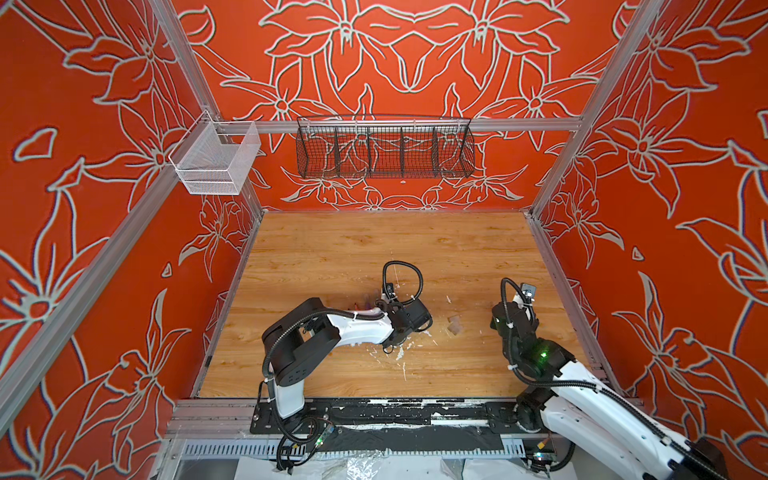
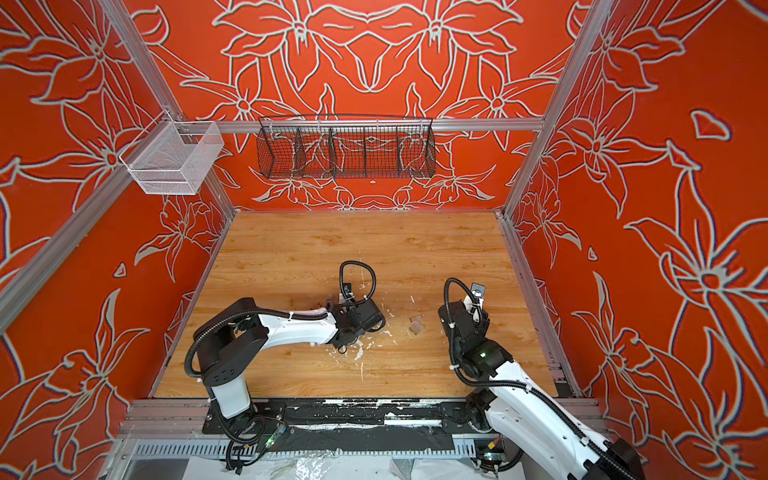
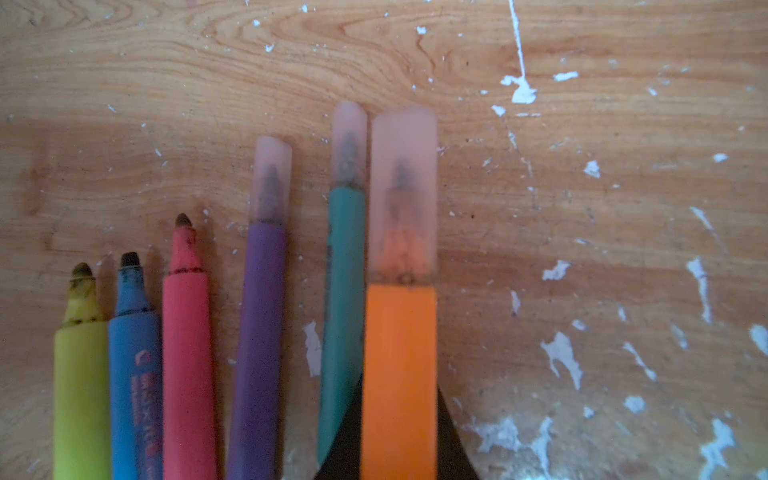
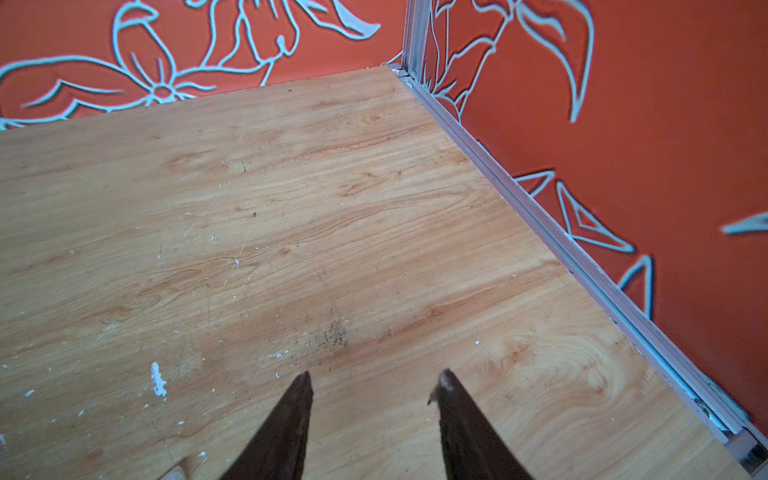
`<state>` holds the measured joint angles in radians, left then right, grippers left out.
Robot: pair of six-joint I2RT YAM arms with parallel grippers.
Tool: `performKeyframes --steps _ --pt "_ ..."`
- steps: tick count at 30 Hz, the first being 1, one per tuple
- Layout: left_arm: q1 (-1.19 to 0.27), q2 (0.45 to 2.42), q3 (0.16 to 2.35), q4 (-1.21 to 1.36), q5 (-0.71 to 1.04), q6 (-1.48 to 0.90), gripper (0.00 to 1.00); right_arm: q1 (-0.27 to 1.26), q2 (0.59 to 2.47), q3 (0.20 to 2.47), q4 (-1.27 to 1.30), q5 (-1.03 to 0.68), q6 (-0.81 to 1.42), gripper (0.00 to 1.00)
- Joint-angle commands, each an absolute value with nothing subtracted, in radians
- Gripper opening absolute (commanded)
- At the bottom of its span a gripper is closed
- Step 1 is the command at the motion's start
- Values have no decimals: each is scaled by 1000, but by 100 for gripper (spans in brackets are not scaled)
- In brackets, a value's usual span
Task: Insert the pens into the pen caps
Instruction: 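Lower the capped orange marker beside the green marker with the left gripper, then open the left gripper and lift it away from the markers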
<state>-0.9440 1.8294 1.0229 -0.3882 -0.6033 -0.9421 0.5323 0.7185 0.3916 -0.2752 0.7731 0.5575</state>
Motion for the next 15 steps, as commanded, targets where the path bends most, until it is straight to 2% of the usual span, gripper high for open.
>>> performKeyframes --steps 1,4,11,15 --pt "-946 1857 1044 -391 -594 -939 0 529 726 407 -266 782 574 51" --pt "-945 1877 1051 -379 -583 -934 4 528 739 411 -265 772 572 50" --pt "-942 1895 1092 -404 -580 -928 24 529 768 425 -270 766 575 50" --pt "-939 1885 1110 -446 -600 -947 31 528 772 426 -272 762 578 50"
